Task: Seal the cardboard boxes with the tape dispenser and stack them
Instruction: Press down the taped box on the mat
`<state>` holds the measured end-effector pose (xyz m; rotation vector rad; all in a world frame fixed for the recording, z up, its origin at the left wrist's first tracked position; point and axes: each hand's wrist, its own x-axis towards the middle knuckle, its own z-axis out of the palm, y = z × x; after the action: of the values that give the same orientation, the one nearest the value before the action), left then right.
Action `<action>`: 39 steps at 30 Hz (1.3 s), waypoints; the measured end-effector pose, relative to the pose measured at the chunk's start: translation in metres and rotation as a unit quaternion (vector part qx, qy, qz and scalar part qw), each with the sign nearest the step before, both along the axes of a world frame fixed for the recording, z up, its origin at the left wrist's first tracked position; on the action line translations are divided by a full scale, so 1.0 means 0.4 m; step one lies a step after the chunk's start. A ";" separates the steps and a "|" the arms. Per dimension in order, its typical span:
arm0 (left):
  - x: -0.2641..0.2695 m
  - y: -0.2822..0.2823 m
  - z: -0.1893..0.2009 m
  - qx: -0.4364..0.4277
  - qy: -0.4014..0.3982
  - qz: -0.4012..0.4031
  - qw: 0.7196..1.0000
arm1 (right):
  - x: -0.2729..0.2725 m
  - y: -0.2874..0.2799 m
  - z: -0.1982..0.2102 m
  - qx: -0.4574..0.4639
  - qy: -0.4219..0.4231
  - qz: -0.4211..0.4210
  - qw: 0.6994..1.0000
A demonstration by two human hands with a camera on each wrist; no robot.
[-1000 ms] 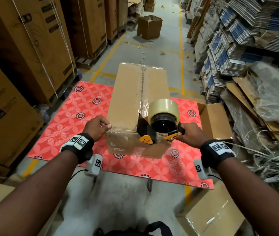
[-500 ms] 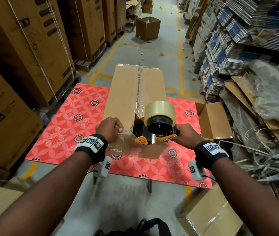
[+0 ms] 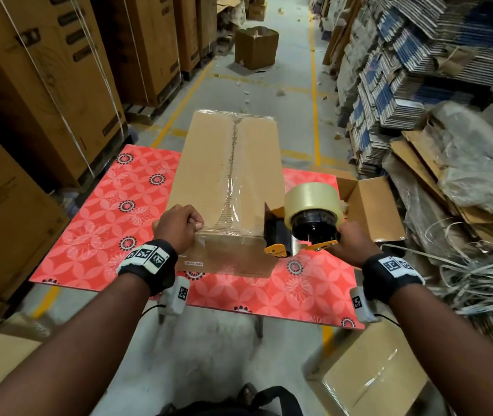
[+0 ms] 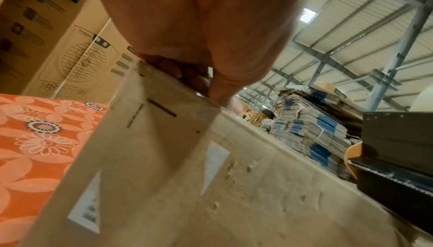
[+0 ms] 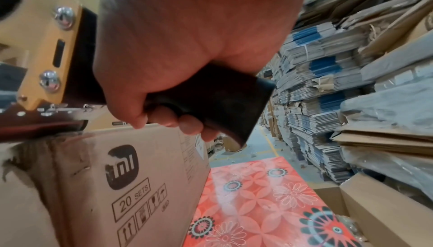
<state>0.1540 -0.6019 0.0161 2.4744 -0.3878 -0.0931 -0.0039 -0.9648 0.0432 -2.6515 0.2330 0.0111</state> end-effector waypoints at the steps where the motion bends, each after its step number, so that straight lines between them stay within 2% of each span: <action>1: -0.008 -0.008 0.002 0.008 -0.005 0.015 1.000 | 0.000 0.003 0.002 0.002 -0.004 0.005 1.000; 4: -0.043 -0.060 0.015 0.035 -0.027 0.022 0.999 | -0.005 0.002 0.004 0.019 -0.013 0.015 1.000; 10: -0.103 -0.209 0.028 0.030 -0.011 -0.071 0.997 | 0.005 -0.024 -0.040 0.015 -0.001 -0.001 1.000; 15: -0.111 -0.200 0.013 0.001 -0.021 -0.059 0.998 | -0.012 -0.011 -0.039 0.002 -0.051 -0.001 0.999; 23: -0.112 -0.202 0.013 0.005 -0.037 -0.061 0.997 | -0.073 -0.128 -0.074 0.014 -0.050 -0.039 0.998; 30: -0.123 -0.217 0.011 0.032 -0.042 -0.022 0.998 | -0.069 -0.120 -0.099 0.016 -0.018 -0.042 0.999; 34: -0.120 -0.264 0.030 0.092 -0.035 -0.058 0.994 | -0.074 -0.122 -0.113 0.024 -0.003 -0.050 0.998; 39: -0.106 -0.289 0.007 0.061 -0.005 -0.056 0.997 | -0.075 -0.128 -0.118 0.034 -0.002 -0.060 0.998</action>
<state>0.1117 -0.7177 0.0187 2.5719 -0.5404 -0.1543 -0.0338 -1.0158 -0.0040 -2.5649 0.3821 -0.0249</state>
